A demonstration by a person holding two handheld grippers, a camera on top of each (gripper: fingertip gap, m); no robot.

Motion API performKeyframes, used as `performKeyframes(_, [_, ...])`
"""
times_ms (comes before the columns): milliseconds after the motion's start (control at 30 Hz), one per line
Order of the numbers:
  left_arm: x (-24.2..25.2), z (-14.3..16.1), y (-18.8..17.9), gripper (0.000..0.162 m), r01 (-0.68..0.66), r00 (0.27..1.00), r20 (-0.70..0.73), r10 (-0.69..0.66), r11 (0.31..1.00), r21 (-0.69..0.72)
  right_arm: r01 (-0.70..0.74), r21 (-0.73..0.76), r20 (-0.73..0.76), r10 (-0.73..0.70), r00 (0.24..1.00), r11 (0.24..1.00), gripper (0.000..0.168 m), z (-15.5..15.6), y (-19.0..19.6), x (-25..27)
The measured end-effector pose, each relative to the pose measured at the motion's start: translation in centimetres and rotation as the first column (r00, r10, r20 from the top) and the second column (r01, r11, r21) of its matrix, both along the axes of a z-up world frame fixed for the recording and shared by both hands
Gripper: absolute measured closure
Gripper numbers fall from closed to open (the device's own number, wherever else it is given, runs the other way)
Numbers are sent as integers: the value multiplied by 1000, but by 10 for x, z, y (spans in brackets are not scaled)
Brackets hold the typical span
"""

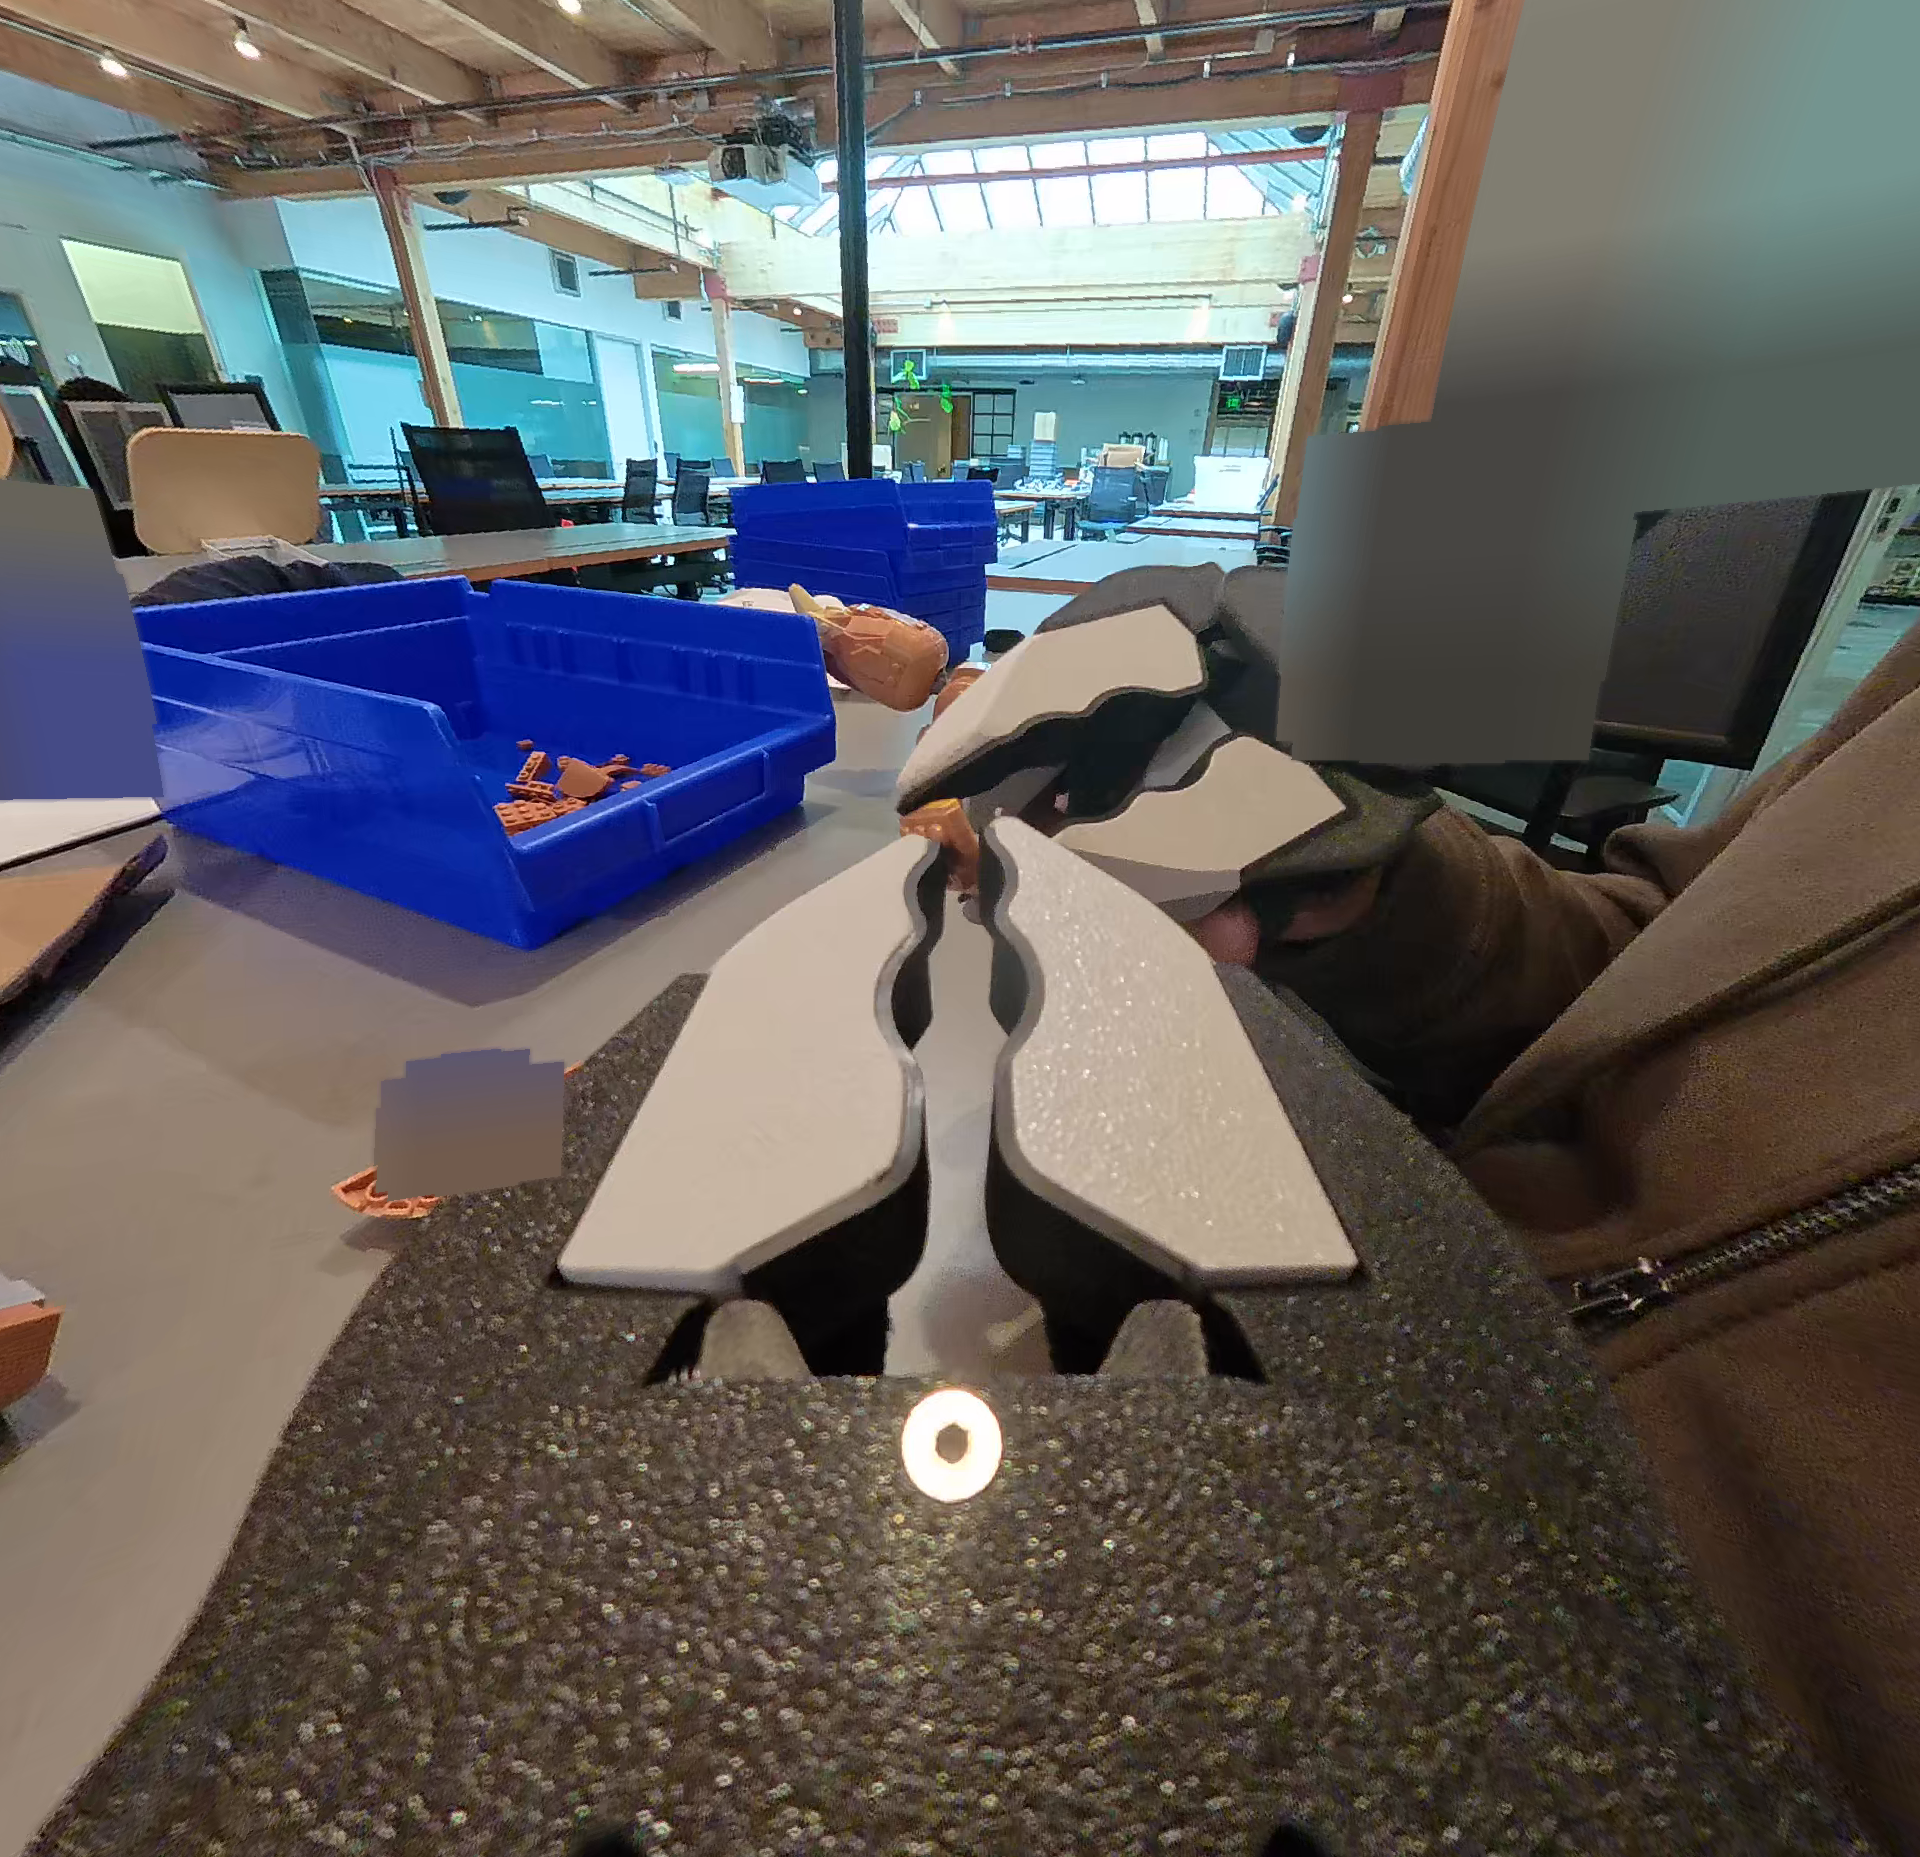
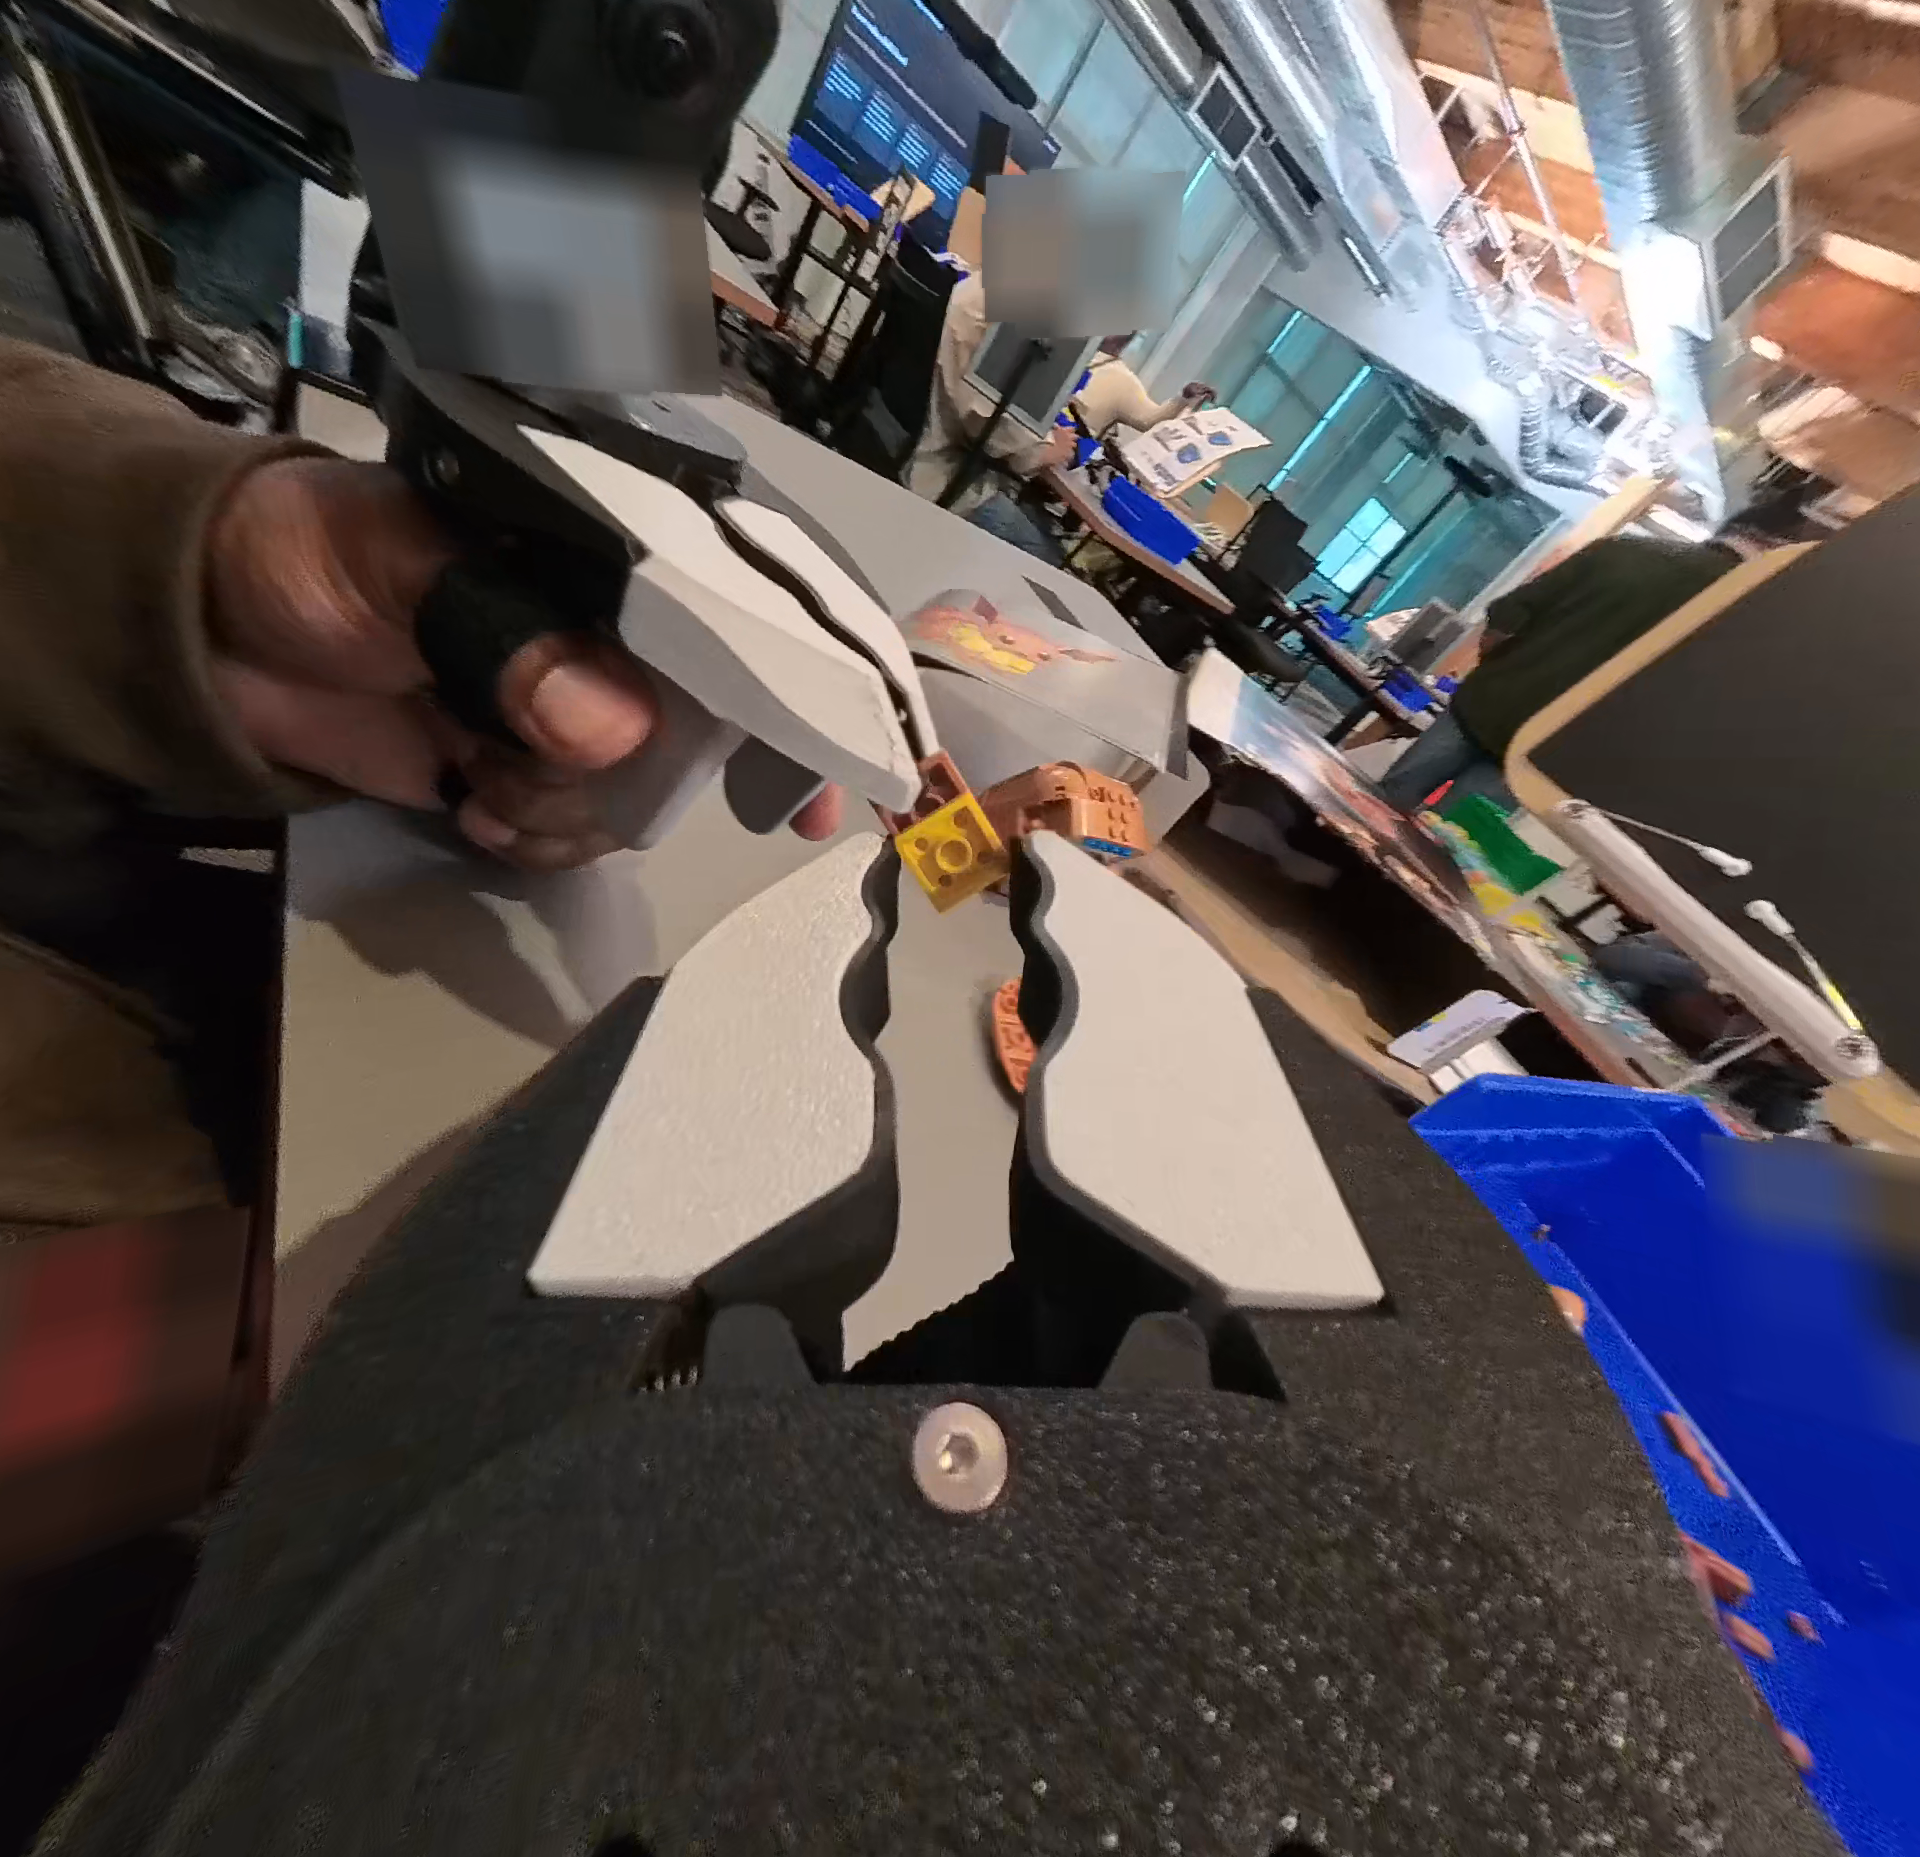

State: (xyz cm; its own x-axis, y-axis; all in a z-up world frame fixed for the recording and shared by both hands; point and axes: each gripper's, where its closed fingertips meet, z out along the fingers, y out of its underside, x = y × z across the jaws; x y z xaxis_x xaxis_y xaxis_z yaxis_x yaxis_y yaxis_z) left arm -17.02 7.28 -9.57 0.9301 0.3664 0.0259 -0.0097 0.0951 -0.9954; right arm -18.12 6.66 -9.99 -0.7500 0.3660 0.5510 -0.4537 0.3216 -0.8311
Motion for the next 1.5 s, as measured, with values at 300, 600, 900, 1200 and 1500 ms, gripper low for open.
performKeyframes(300, [-8,-3,-4,159,-23,1000,-3,23,999,-29,-69,-83,136,80,987,994,153,0,3,0])
performKeyframes(600, [-14,-12,-2,159,-23,982,188,27,1000,-20,60,74,-39,-58,998,995,144,-13,2,-9])
performKeyframes(900, [-10,-21,1,159,6,956,294,11,998,-57,222,231,-319,-142,937,947,151,-22,-3,-12])
performKeyframes(1200, [-7,-19,2,158,82,939,336,-75,997,-5,179,206,-321,-106,941,962,151,-20,-3,-8])
performKeyframes(1500, [-15,-29,0,159,-64,972,209,103,981,-183,273,266,-399,-152,904,925,146,-26,-5,-12])
